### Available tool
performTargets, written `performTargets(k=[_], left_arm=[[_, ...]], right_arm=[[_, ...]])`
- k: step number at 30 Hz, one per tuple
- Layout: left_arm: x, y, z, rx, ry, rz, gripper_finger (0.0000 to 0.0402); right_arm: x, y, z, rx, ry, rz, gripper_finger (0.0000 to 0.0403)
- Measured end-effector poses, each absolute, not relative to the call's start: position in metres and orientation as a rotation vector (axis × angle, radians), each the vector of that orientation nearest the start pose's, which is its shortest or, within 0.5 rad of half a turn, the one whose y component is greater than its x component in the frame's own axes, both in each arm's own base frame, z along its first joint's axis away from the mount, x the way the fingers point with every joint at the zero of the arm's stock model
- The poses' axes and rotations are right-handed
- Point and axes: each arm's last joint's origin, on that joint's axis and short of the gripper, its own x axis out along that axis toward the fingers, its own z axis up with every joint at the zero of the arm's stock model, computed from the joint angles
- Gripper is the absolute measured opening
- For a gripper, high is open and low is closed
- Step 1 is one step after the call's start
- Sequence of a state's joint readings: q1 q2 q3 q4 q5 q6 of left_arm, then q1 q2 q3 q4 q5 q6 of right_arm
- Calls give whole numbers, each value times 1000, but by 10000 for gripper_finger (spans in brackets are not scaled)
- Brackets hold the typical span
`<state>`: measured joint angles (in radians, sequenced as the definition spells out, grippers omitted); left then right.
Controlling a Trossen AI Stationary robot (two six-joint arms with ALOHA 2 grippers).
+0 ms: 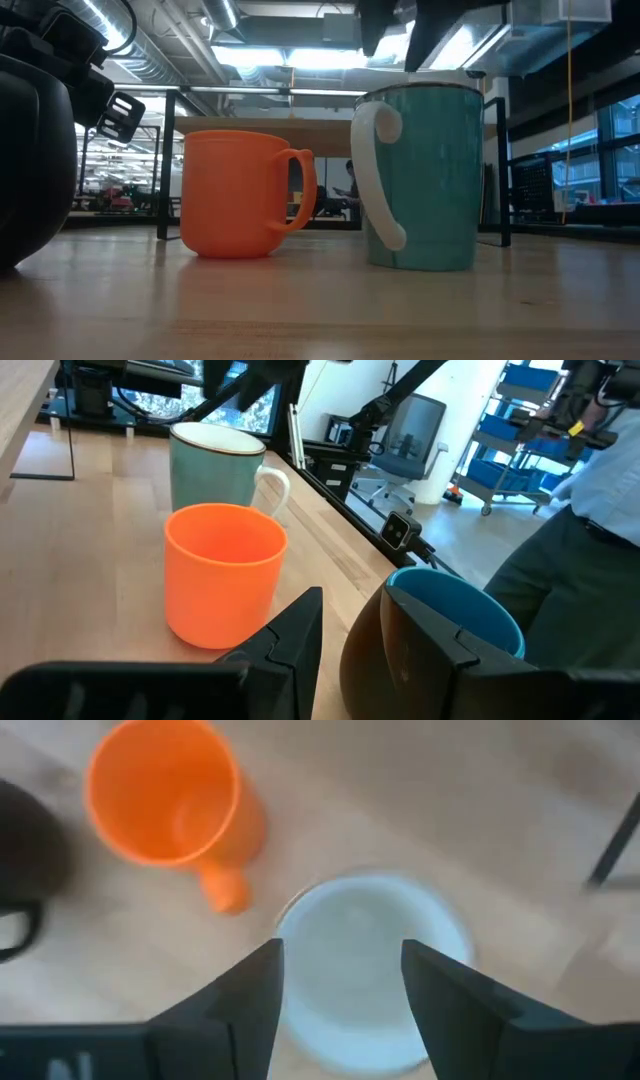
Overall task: Stack small to large cups/mugs on shelf
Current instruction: Put the white mug on the shelf
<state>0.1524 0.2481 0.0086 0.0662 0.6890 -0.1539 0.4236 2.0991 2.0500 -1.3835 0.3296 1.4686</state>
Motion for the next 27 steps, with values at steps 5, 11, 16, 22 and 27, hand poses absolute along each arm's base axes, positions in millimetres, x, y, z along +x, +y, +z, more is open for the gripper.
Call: performTargets(k=[5, 11, 16, 22, 27], left_arm=[[107, -2, 153, -222, 201, -522, 99], [107, -2, 153, -222, 201, -522, 99], [107, -2, 153, -222, 202, -522, 99], [107, -2, 153, -222, 201, -522, 99], [107, -2, 153, -222, 202, -522, 99]], right_arm=[[383, 168, 287, 939, 1112, -831, 205], [376, 176, 286, 1006, 1150, -890, 205], [355, 179, 293, 1035, 1217, -1092, 205], [357, 199, 298, 1291, 1032, -1150, 205], [369, 185, 294, 1346, 853, -1216, 205]])
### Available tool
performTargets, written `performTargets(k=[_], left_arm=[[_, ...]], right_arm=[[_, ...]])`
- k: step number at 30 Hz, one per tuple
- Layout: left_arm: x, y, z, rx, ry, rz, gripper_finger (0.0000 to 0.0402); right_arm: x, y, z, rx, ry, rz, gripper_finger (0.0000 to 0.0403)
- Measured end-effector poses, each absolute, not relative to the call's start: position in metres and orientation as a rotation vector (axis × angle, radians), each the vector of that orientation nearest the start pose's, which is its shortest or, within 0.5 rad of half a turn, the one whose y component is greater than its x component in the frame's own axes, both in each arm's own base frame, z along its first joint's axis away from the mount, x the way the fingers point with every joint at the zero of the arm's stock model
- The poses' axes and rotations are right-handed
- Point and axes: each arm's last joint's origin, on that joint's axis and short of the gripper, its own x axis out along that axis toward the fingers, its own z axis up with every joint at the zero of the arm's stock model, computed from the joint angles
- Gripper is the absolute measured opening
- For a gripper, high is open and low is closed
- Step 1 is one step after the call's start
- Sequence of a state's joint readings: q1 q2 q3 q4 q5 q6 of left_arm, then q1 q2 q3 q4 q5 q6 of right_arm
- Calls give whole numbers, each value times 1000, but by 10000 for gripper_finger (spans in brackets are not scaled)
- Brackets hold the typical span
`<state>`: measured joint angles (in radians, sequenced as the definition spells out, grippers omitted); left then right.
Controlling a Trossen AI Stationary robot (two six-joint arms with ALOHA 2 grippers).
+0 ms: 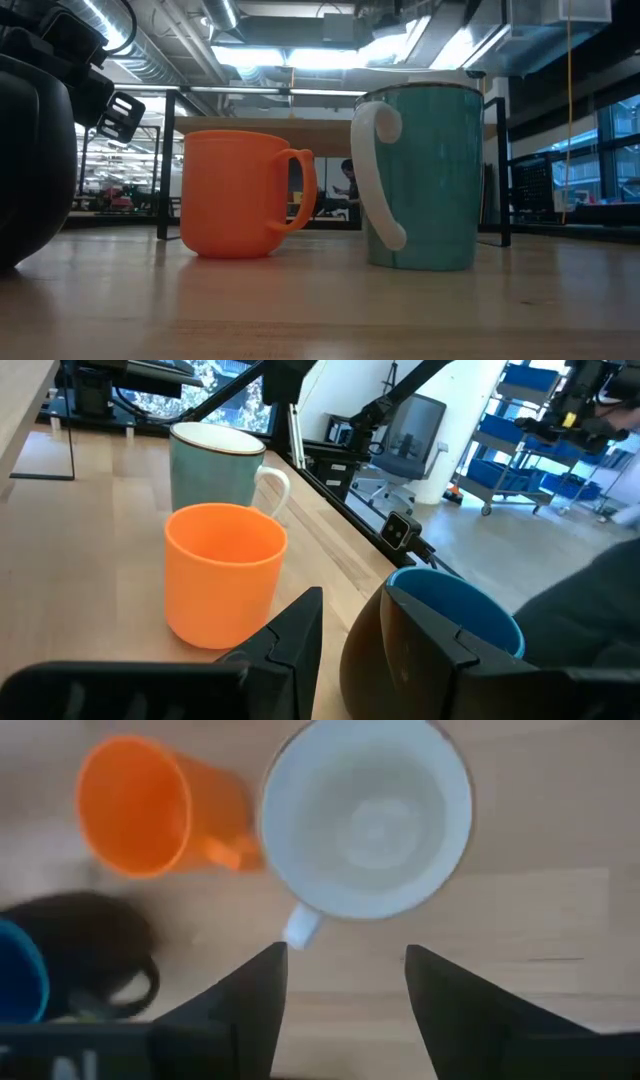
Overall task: Stack small to large cups/mugs on shelf
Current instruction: Put the white mug on the shelf
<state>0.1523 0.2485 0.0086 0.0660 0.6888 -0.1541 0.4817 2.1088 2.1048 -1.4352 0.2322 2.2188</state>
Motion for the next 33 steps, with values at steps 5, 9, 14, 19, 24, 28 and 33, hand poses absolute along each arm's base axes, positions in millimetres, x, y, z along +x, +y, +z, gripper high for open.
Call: performTargets(k=[5, 9, 14, 19, 24, 28, 33], left_arm=[[107, -2, 153, -222, 201, -523, 99], [107, -2, 153, -222, 202, -523, 99], [107, -2, 153, -222, 202, -523, 99], [107, -2, 153, -222, 202, -523, 99], [107, -2, 153, -222, 202, -522, 99], [107, -2, 153, -222, 201, -522, 99], [107, -2, 153, -222, 201, -522, 99]], right_arm=[[379, 162, 277, 1336, 954, -1377, 205], [376, 169, 273, 1351, 1061, -1390, 205], [373, 170, 281, 1343, 1071, -1399, 205], [374, 170, 273, 1328, 1084, -1420, 205], [372, 170, 251, 1284, 1108, -1473, 205], [372, 169, 250, 1276, 1089, -1478, 205], [370, 164, 247, 1242, 1079, -1518, 189]])
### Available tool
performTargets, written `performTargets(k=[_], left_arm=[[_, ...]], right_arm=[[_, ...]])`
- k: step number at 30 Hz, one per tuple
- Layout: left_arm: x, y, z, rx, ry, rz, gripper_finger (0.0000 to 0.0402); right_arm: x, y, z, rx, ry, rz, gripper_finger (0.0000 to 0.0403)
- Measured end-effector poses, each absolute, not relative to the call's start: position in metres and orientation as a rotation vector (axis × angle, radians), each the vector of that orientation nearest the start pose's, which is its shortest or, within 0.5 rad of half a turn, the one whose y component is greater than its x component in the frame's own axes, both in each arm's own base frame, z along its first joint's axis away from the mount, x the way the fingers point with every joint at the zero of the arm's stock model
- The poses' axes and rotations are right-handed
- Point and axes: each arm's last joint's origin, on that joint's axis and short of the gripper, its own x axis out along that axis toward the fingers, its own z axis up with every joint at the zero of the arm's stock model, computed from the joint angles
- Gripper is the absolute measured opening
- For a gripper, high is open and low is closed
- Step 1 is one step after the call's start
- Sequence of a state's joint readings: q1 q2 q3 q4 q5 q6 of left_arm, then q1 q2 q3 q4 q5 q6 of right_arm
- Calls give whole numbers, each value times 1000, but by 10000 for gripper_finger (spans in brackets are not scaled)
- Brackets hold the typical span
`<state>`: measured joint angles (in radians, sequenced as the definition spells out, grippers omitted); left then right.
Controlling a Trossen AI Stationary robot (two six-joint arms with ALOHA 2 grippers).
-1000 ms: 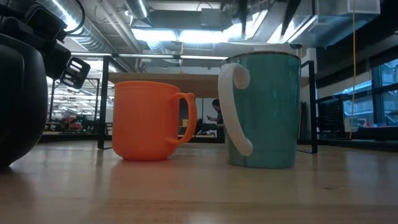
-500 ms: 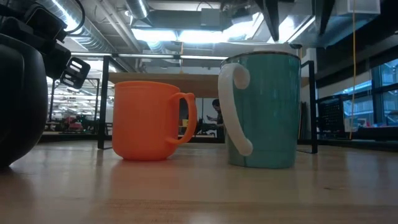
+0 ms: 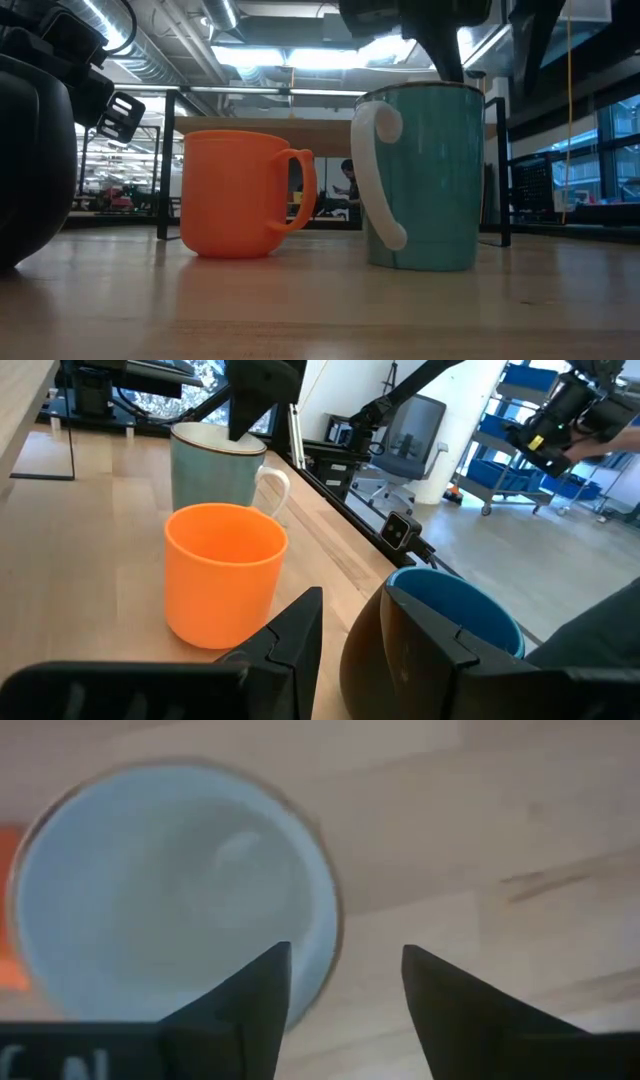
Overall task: Stack small to large cups/mugs on shelf
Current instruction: Put the white mug on the shelf
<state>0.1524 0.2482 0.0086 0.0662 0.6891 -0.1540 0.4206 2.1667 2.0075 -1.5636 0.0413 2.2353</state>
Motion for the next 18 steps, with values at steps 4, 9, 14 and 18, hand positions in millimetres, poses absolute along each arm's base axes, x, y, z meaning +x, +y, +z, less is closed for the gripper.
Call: performTargets(k=[4, 9, 14, 18], left_arm=[[107, -2, 153, -222, 201, -522, 99], [107, -2, 153, -222, 201, -522, 99], [107, -2, 153, -222, 202, -522, 99], [107, -2, 153, -222, 201, -522, 99]], right_arm=[[368, 163, 235, 1208, 1083, -1549, 161], [369, 163, 222, 1214, 1084, -1540, 129], [369, 164, 216, 1219, 1078, -1532, 107], [370, 163, 215, 1213, 1062, -1529, 96]])
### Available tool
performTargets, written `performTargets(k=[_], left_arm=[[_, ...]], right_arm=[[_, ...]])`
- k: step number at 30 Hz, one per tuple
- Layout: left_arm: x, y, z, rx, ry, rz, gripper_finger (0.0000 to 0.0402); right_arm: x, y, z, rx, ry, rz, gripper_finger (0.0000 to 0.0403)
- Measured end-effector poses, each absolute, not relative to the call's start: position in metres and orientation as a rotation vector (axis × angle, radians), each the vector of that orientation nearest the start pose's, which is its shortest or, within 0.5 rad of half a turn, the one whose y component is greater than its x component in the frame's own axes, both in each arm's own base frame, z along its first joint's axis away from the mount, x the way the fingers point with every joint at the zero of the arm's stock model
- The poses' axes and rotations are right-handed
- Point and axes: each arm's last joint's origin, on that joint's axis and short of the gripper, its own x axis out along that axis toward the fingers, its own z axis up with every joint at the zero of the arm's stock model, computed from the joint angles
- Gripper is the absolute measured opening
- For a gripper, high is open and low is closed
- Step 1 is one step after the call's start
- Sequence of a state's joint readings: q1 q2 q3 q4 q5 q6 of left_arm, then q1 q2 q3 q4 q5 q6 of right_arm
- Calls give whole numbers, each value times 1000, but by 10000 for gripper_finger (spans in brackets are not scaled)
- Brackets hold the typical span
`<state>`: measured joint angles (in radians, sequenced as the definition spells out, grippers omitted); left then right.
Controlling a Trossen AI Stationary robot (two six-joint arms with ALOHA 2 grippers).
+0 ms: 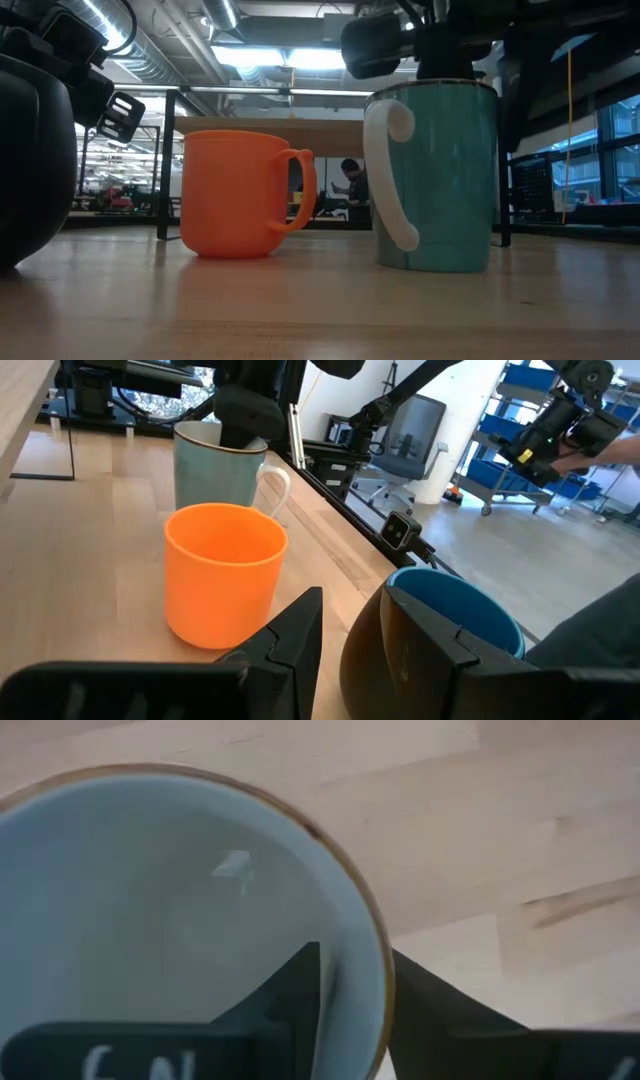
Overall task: Stack small to large cups/mugs on shelf
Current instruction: Put the white mug on the shelf
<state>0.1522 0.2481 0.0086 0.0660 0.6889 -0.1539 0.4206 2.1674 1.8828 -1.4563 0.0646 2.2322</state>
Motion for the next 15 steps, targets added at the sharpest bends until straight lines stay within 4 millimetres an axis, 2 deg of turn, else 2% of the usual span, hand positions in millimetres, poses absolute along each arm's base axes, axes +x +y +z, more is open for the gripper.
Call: performTargets(k=[4, 9, 15], left_arm=[[107, -2, 153, -222, 202, -523, 99], [107, -2, 153, -222, 202, -523, 99], [107, -2, 153, -222, 202, -522, 99]], right_arm=[[369, 163, 216, 1202, 1065, -1532, 76], [369, 162, 219, 1196, 1045, -1523, 32], [368, 161, 219, 1183, 1034, -1526, 31]])
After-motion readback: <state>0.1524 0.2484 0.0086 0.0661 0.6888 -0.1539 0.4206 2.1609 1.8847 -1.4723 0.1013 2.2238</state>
